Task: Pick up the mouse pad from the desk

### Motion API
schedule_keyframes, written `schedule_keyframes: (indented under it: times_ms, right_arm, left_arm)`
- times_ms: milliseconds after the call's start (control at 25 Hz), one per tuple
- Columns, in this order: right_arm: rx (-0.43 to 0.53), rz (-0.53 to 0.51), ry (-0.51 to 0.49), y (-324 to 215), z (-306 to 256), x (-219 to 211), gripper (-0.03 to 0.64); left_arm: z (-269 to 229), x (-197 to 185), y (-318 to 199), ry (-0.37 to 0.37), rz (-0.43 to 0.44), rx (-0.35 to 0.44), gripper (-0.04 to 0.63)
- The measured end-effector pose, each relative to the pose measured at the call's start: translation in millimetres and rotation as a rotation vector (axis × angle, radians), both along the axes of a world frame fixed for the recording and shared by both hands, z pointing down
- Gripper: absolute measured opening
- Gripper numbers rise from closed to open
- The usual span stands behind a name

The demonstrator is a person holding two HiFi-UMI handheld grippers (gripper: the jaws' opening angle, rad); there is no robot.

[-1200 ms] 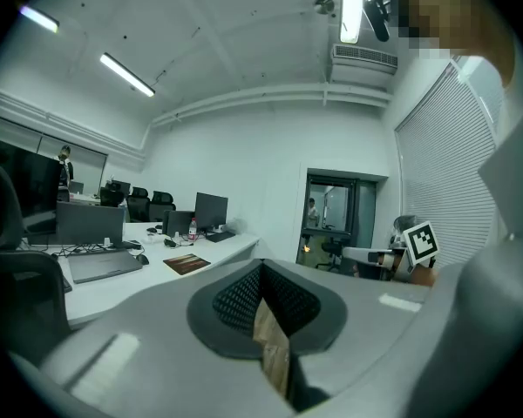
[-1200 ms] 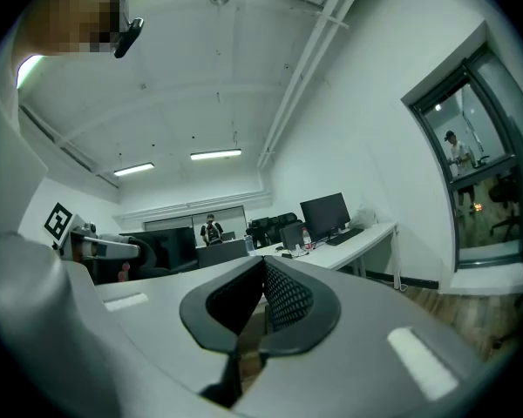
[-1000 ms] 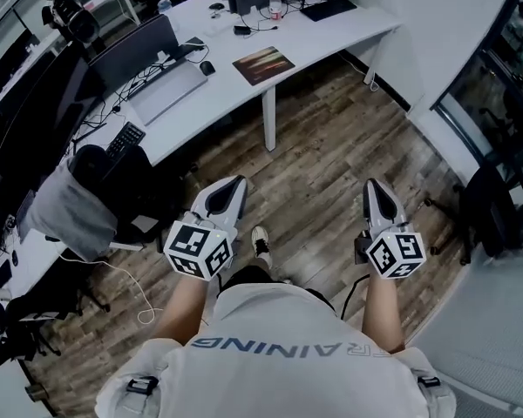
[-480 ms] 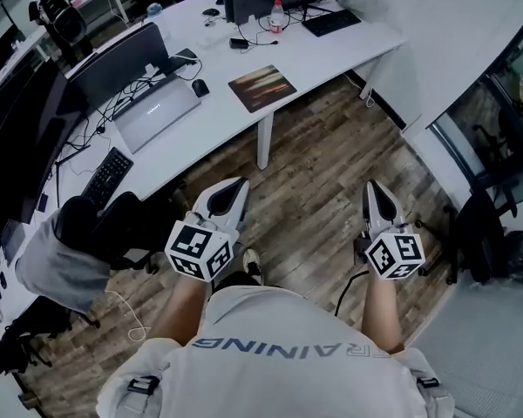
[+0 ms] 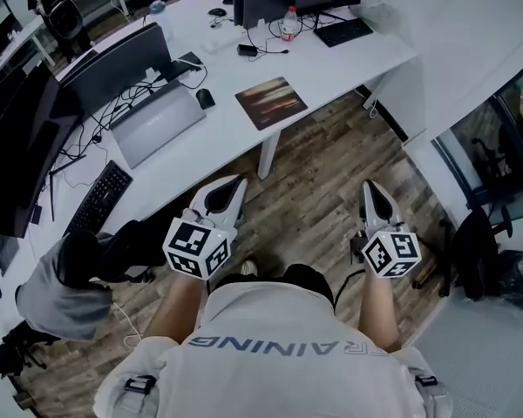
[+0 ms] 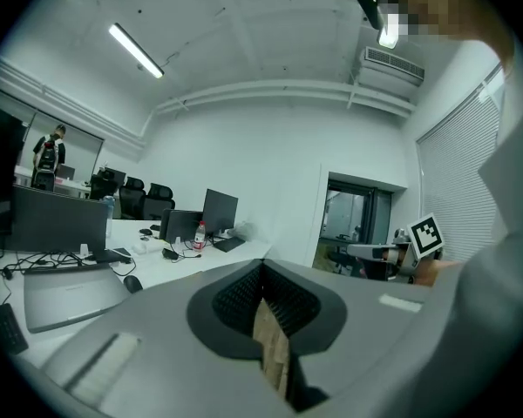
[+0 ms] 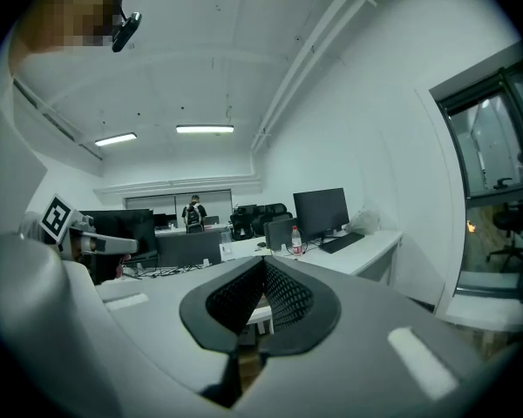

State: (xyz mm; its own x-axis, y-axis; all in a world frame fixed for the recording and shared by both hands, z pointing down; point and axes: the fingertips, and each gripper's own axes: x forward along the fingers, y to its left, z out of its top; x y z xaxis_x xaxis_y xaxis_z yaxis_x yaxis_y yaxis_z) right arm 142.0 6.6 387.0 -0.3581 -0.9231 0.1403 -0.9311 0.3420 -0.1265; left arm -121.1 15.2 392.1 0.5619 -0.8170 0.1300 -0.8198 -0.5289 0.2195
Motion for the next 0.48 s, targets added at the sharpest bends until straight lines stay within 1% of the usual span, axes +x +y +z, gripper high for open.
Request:
schedule_keyframes:
  times_ms: [320, 480]
  right_arm:
    - [-0.006, -0.029, -0.004, -64, 6, -3, 0.012]
    - [-0.007, -0.076, -0.025, -107, 11, -1, 0.012]
  left_arm:
    - [5, -2, -51, 0.001, -0.024, -0.011, 0.0]
    - [4, 5, -83, -0.015, -0.059, -0.011, 0.0]
